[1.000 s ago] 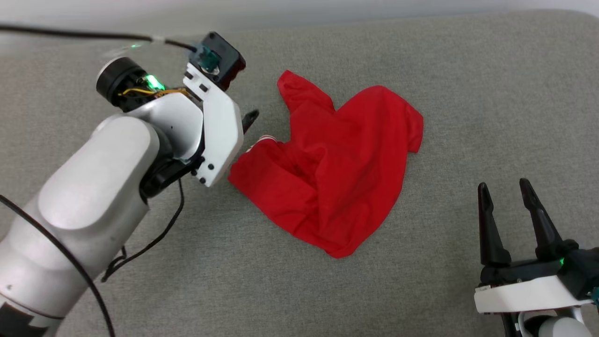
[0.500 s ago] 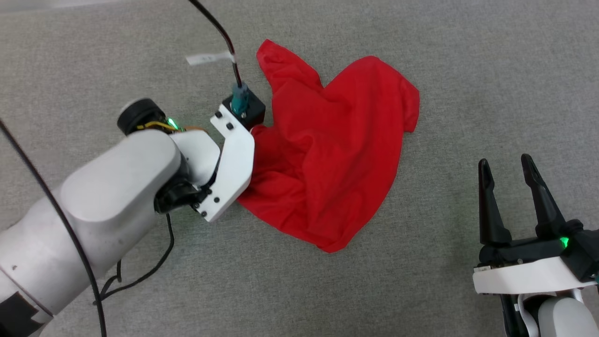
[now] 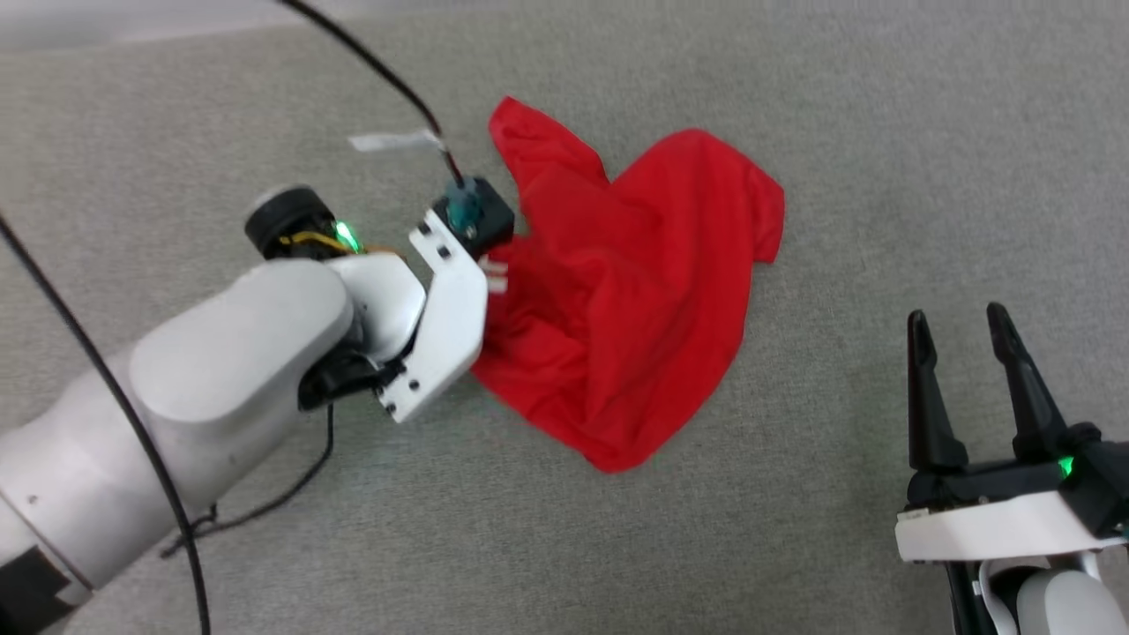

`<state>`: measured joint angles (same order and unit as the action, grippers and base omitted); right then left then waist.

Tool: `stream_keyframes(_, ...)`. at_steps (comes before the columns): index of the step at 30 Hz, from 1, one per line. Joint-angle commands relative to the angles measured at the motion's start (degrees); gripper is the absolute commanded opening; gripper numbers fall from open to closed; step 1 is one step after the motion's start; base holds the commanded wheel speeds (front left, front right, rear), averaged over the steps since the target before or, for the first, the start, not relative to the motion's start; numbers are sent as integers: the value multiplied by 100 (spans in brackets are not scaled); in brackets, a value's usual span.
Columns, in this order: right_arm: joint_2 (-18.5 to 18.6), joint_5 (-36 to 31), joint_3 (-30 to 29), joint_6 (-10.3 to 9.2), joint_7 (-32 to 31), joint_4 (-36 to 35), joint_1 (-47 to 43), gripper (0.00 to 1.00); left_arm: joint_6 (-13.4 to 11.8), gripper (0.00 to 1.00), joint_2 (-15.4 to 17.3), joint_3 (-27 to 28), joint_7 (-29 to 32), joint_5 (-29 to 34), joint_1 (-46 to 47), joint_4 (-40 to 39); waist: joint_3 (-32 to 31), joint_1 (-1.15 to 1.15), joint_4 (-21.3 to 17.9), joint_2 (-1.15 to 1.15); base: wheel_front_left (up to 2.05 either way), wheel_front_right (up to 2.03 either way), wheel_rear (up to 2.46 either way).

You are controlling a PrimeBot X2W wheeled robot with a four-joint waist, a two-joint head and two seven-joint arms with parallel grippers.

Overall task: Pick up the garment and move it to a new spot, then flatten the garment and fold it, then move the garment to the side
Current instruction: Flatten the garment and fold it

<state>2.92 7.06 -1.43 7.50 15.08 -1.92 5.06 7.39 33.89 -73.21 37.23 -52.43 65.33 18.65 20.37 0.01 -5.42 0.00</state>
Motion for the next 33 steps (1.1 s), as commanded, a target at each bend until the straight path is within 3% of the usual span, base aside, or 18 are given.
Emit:
stream_keyframes(1, -7, 3, -2, -2, 14, 11, -93, 100, -3, 0, 65, 37, -183, 6, 137, -17, -178, -1, 115, 0, 0, 0, 0)
stream_keyframes(8, -6, -25, -38, -2, 14, 23, -311, 100, -74, 0, 584, 407, -1233, 44, 140, -158, -594, -1, 465, 0, 0, 0, 0)
stream_keyframes(16, -6, -33, -60, -2, 13, 23, -461, 100, -741, 0, 1633, 608, -1692, 69, -467, -798, -808, -1, 707, 0, 0, 0, 0)
stream_keyframes(21, -6, -14, -42, -2, 13, 59, -524, 100, -1231, 0, 2069, 552, -1949, -363, -1410, -1113, -857, -1, 758, 0, 0, 0, 0)
stream_keyframes(26, -6, -7, -32, -2, 13, 74, -530, 100, -1529, 0, 2152, 385, -2321, -854, -2522, -1083, -875, -1, 726, 0, 0, 0, 0)
stream_keyframes(32, -6, -8, -87, -2, 13, 91, -567, 100, -1624, 0, 1977, 204, -2437, -1300, -3457, -1002, -922, -1, 722, 0, 0, 0, 0)
stream_keyframes(33, -7, -7, -99, -2, 13, 96, -584, 100, -1640, 84, 1962, 214, -2481, -1328, -3513, -1000, -945, -1, 735, 0, 0, 0, 0)
